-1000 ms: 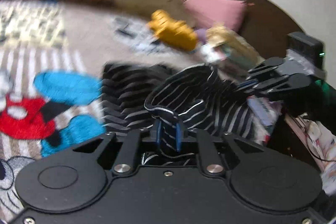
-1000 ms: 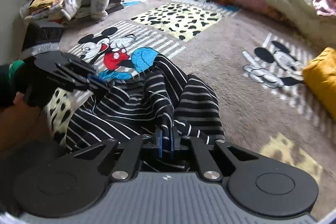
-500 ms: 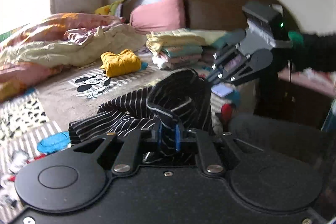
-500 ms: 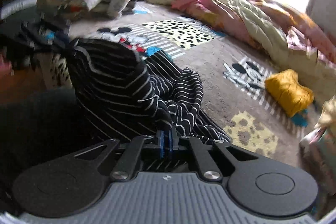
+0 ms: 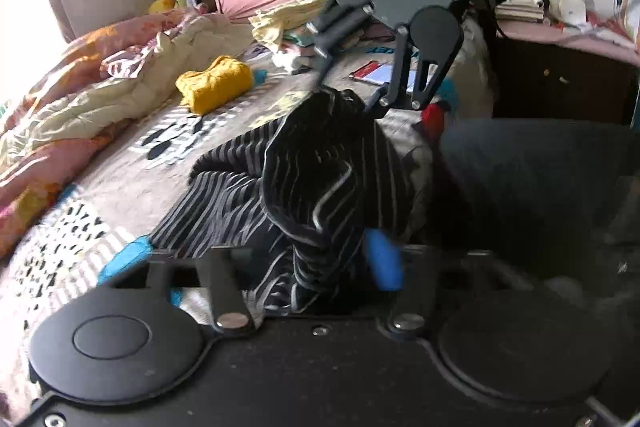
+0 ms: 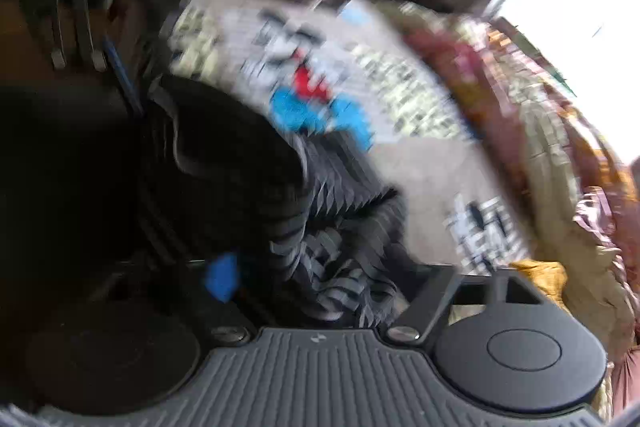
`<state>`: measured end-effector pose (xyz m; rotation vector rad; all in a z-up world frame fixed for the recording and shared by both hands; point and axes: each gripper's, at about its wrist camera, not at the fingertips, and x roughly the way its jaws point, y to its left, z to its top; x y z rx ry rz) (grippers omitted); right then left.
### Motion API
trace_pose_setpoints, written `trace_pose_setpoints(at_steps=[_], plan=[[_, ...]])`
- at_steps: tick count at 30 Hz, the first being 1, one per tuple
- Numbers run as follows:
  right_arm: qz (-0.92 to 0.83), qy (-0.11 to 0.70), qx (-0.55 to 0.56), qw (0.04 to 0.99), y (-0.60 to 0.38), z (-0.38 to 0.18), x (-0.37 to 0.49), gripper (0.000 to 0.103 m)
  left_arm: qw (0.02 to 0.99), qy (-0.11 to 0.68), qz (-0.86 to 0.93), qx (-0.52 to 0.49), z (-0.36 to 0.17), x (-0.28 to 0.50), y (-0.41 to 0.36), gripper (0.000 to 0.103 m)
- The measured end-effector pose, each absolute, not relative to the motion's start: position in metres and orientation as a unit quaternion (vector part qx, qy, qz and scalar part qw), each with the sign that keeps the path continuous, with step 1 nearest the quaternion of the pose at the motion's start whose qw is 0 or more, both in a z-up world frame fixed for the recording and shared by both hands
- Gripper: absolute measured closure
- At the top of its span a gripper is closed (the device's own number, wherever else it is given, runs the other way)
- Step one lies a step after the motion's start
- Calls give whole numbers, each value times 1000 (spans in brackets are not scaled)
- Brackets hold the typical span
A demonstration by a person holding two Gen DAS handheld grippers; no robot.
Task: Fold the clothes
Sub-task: 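Lift the striped shirt high with both grippers to shake it out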
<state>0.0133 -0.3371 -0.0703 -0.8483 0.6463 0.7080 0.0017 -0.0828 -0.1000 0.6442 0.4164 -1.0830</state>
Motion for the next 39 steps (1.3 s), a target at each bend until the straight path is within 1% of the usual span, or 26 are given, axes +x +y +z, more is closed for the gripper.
trace_pose_setpoints(at_steps=[2, 3, 6, 9, 10, 11, 12, 13, 14, 15, 18, 20, 24, 26, 29, 32, 34, 36, 38, 39], plan=[[337, 306, -415, 788, -340, -81, 11, 63, 784, 201, -501, 305, -104, 7, -70, 39], [339, 308, -412, 788, -342, -83, 9, 65, 783, 205, -500, 309, -106, 10, -64, 39], [345, 310, -396, 792, -348, -86, 8, 67, 773, 218, -497, 327, -118, 27, -61, 40], [344, 313, -395, 792, -350, -89, 10, 77, 761, 231, -516, 317, -130, 43, -69, 45], [345, 316, -391, 793, -350, -92, 12, 84, 757, 234, -524, 312, -133, 47, -72, 49], [344, 320, -388, 793, -351, -92, 13, 93, 750, 241, -534, 308, -137, 50, -77, 65], [343, 322, -382, 796, -354, -91, 12, 94, 742, 247, -544, 305, -141, 53, -81, 82], [342, 323, -376, 798, -357, -90, 11, 95, 735, 251, -550, 305, -144, 54, -86, 85], [341, 325, -370, 801, -360, -89, 11, 95, 729, 255, -556, 306, -147, 55, -91, 91], [338, 325, -367, 804, -363, -87, 14, 96, 728, 251, -555, 315, -145, 55, -94, 92], [326, 313, -379, 807, -367, -73, 25, 96, 737, 240, -540, 328, -128, 72, -100, 93], [316, 304, -390, 810, -369, -58, 44, 97, 756, 225, -515, 335, -103, 103, -104, 93], [265, 287, -404, 827, -369, -17, 115, 97, 791, 199, -443, 372, -47, 181, -124, 94], [225, 271, -405, 844, -369, 10, 153, 97, 817, 182, -391, 383, -10, 220, -135, 94], [160, 225, -401, 874, -370, 64, 197, 98, 859, 126, -316, 384, 59, 252, -146, 94], [100, 156, -397, 899, -368, 120, 215, 98, 876, 52, -258, 405, 109, 246, -152, 95], [78, 116, -398, 907, -367, 145, 211, 98, 882, 3, -220, 417, 143, 241, -156, 95], [58, 76, -399, 912, -365, 169, 206, 98, 878, -21, -215, 427, 150, 226, -154, 95], [58, 63, -412, 907, -363, 168, 197, 98, 870, -32, -218, 441, 144, 211, -151, 95], [64, 66, -426, 900, -361, 156, 190, 98, 865, -33, -221, 449, 135, 204, -150, 95]])
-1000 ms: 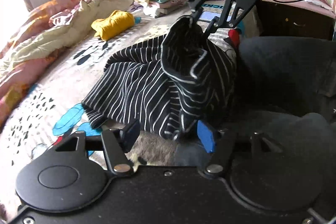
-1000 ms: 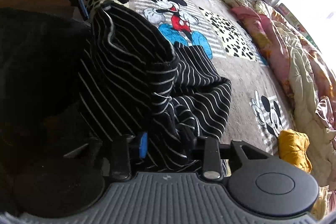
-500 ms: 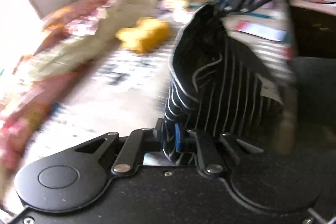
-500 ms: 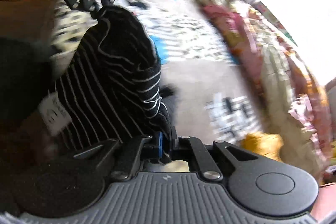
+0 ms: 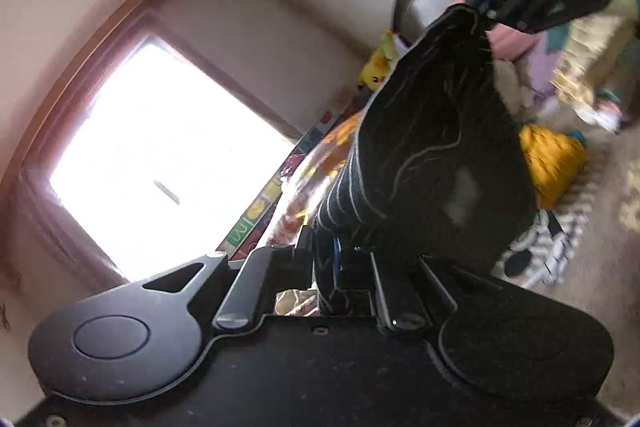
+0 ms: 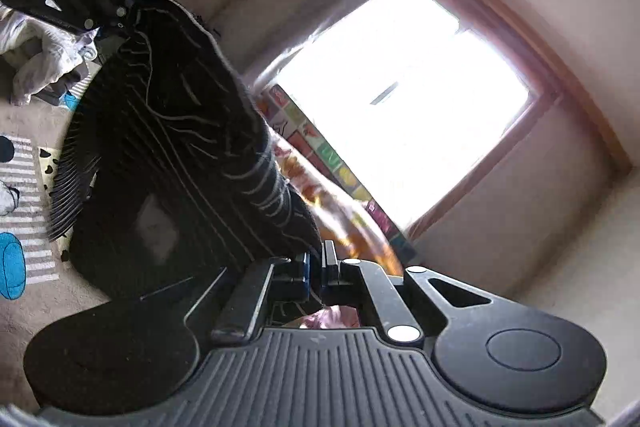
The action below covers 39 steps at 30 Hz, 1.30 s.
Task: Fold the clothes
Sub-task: 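Lift the striped shirt high with both grippers to shake it out, then lay the striped shirt flat on the blanket with both grippers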
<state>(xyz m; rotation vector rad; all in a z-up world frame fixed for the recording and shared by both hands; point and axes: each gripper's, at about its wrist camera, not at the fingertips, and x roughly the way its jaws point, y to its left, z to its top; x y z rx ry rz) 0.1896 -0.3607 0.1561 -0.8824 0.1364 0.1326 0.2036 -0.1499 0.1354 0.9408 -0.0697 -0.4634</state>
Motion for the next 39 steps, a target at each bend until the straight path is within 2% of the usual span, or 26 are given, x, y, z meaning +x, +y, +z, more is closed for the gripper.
trace_pose_setpoints(at_steps=[4, 10, 12, 14, 20, 22, 23, 24, 25, 27, 28, 34, 39], plan=[[101, 104, -481, 865, -352, 82, 159, 98, 820, -7, -247, 517, 47, 169, -148, 95], [199, 251, -534, 782, -340, -117, 93, 98, 729, 116, -347, 578, -148, 98, -149, 95], [227, 279, -555, 750, -334, -173, 70, 98, 709, 141, -367, 585, -189, 79, -147, 95], [238, 286, -564, 737, -331, -200, 53, 97, 721, 156, -367, 566, -192, 74, -143, 95], [227, 281, -526, 770, -327, -186, 44, 97, 730, 171, -373, 546, -184, 65, -139, 96], [226, 278, -530, 769, -332, -187, 42, 97, 734, 215, -389, 514, -190, 71, -136, 94], [224, 279, -531, 768, -333, -191, 41, 94, 738, 237, -398, 490, -186, 75, -133, 90], [229, 286, -530, 765, -333, -194, 40, 93, 742, 258, -406, 466, -183, 79, -129, 78], [238, 294, -517, 768, -334, -190, 34, 88, 747, 272, -413, 444, -178, 78, -122, 72], [254, 313, -478, 780, -342, -179, 25, 73, 768, 288, -414, 396, -170, 83, -106, 53], [261, 323, -451, 790, -349, -172, 22, 64, 782, 298, -410, 362, -164, 90, -96, 53], [202, 368, -241, 875, -397, -125, 77, 61, 872, 350, -303, 157, -158, 183, -50, 54], [99, 363, -111, 920, -424, -117, 140, 57, 900, 385, -204, -22, -174, 247, -11, 56]])
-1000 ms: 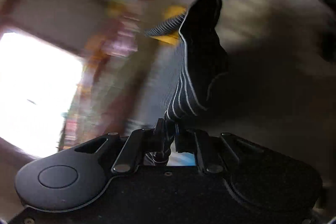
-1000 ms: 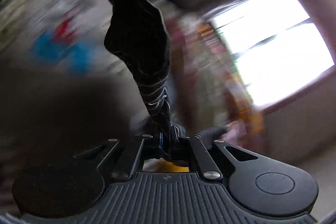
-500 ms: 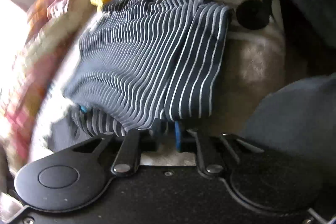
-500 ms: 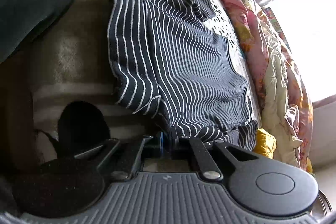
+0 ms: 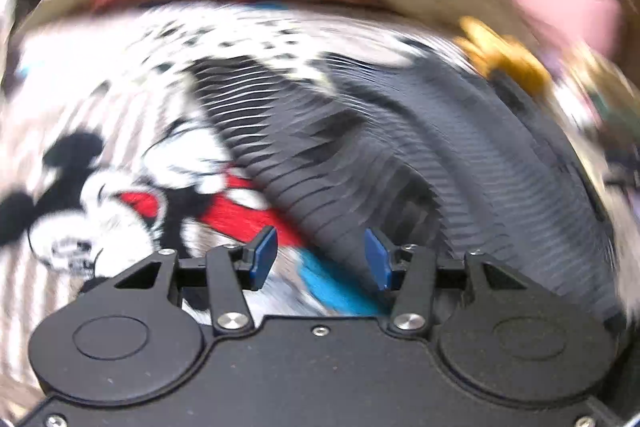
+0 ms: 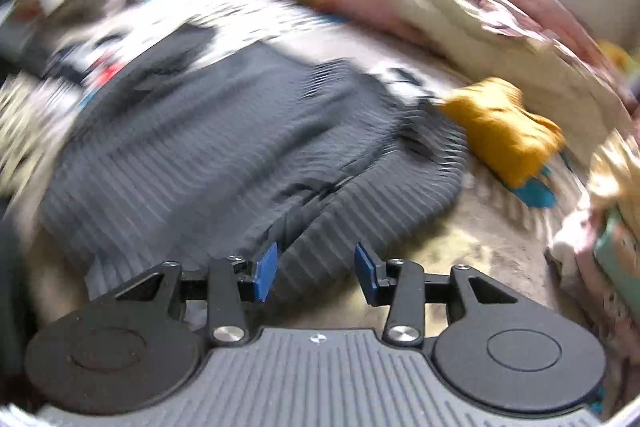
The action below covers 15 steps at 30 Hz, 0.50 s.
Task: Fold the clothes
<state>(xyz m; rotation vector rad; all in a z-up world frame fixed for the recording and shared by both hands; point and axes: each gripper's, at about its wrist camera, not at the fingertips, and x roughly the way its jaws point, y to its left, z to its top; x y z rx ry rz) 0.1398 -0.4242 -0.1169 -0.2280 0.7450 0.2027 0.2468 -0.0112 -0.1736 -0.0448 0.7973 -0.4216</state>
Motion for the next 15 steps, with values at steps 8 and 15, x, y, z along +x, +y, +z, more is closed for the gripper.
trace_pose_setpoints(at_steps=[8, 15], plan=[[-17, 397, -45, 916, -439, -153, 253, 53, 890, 389, -119, -203, -190, 328, 20, 61], [-18, 433, -67, 899, -437, -178, 305, 86, 888, 379, -83, -246, -198, 380, 19, 69]])
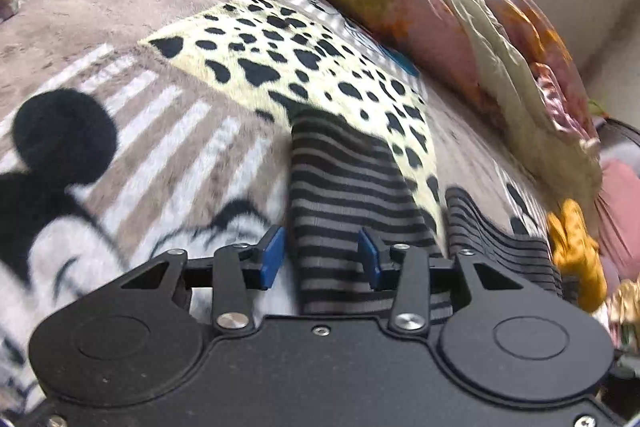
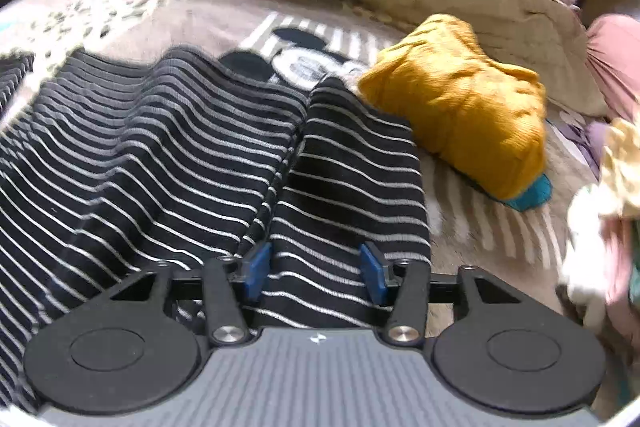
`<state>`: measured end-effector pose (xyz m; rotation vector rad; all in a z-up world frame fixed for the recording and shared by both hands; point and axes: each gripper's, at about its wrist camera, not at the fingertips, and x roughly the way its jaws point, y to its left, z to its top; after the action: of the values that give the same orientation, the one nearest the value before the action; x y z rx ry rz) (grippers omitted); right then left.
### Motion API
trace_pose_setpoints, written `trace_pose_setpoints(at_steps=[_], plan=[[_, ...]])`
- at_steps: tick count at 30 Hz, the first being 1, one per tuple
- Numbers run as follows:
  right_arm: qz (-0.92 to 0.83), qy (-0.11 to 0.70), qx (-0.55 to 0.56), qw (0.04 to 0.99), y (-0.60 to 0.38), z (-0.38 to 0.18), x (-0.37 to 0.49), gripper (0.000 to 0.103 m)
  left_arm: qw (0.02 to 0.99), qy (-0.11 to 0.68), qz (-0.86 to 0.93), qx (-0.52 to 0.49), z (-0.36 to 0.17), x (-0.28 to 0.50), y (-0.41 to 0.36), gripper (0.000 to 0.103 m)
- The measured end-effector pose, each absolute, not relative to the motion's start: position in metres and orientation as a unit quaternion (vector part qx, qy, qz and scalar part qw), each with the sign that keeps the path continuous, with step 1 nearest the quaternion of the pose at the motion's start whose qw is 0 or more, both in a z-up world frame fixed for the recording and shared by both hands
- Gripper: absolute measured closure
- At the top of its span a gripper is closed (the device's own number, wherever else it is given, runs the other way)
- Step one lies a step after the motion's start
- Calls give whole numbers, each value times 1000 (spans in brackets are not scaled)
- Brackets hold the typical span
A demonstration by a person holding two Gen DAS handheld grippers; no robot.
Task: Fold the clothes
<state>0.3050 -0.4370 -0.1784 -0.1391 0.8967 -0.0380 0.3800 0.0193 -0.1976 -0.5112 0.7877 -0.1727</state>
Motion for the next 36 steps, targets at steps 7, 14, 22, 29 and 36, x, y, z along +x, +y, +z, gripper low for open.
trace_pose_setpoints(at_steps=[7, 14, 22, 29, 36], plan=[[-41, 375, 56, 925, -496, -150, 254, 96, 903, 352, -104, -225, -186, 365, 19, 102], [-103, 316, 187, 924, -583, -136, 163, 96, 932, 272, -55, -231, -138, 293, 79, 102], [-167, 345, 182, 905, -596, -150, 135, 75, 894, 335, 19, -297, -195, 270, 148, 78], [-216, 311, 91, 921, -565, -120, 123, 50, 867, 305, 39, -391, -208, 265, 169, 63], [-80, 328, 13, 941, -495, -117, 123, 50, 915, 255, 5, -312, -159, 285, 149, 97]])
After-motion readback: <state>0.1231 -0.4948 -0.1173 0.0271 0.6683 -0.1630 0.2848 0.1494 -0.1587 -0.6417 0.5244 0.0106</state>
